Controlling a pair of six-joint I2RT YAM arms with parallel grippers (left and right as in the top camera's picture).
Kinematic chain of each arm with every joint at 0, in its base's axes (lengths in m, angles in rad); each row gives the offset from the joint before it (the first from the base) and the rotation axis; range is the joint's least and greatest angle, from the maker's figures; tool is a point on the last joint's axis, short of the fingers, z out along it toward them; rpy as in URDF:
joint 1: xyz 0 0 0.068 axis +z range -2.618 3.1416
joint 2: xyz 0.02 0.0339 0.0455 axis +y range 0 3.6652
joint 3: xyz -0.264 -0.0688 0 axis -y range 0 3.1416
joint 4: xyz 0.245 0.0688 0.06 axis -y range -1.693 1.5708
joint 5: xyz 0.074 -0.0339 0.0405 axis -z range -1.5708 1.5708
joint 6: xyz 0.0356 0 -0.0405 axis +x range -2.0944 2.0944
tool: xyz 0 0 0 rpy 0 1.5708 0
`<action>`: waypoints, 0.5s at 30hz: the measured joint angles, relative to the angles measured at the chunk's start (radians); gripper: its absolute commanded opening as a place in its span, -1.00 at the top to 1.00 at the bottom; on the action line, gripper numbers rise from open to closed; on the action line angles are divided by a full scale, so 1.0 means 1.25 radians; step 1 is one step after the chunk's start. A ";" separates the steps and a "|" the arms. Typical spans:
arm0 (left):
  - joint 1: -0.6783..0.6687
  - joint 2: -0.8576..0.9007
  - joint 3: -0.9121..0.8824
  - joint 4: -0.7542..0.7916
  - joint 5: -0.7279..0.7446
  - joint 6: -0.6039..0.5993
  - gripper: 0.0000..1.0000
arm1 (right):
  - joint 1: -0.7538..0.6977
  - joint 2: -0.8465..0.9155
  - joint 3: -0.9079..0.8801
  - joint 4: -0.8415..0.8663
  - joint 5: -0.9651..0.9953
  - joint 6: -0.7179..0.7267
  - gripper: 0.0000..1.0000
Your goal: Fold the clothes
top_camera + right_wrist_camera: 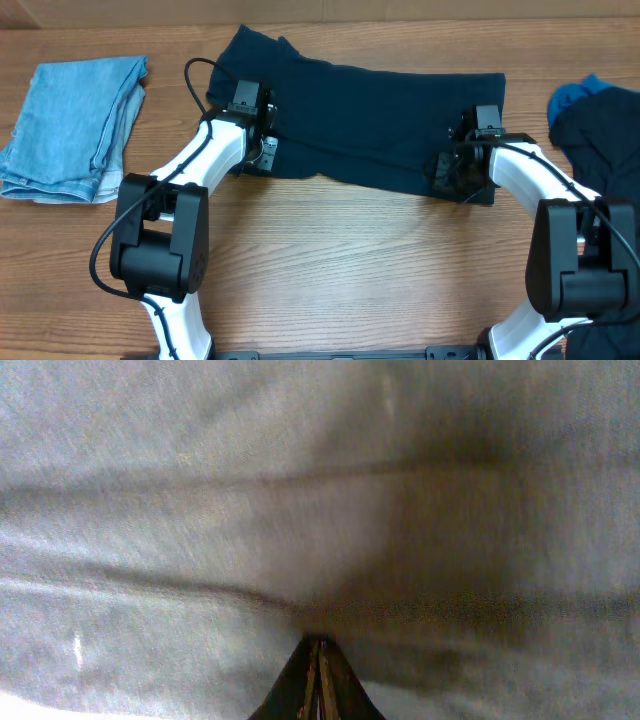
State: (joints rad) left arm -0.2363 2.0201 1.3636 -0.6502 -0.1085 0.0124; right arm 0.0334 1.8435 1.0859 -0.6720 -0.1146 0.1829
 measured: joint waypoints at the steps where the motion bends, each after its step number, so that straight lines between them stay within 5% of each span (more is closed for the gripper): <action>1: 0.000 0.000 0.000 0.000 0.000 0.000 0.77 | 0.000 0.000 -0.004 0.023 0.000 0.000 0.92; 15: 0.000 0.000 0.000 -0.011 0.000 -0.005 0.65 | -0.002 0.000 -0.016 0.316 0.134 -0.001 0.84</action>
State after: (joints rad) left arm -0.2363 2.0201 1.3636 -0.6643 -0.1089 0.0055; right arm 0.0303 1.8439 1.0653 -0.2764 0.0525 0.1822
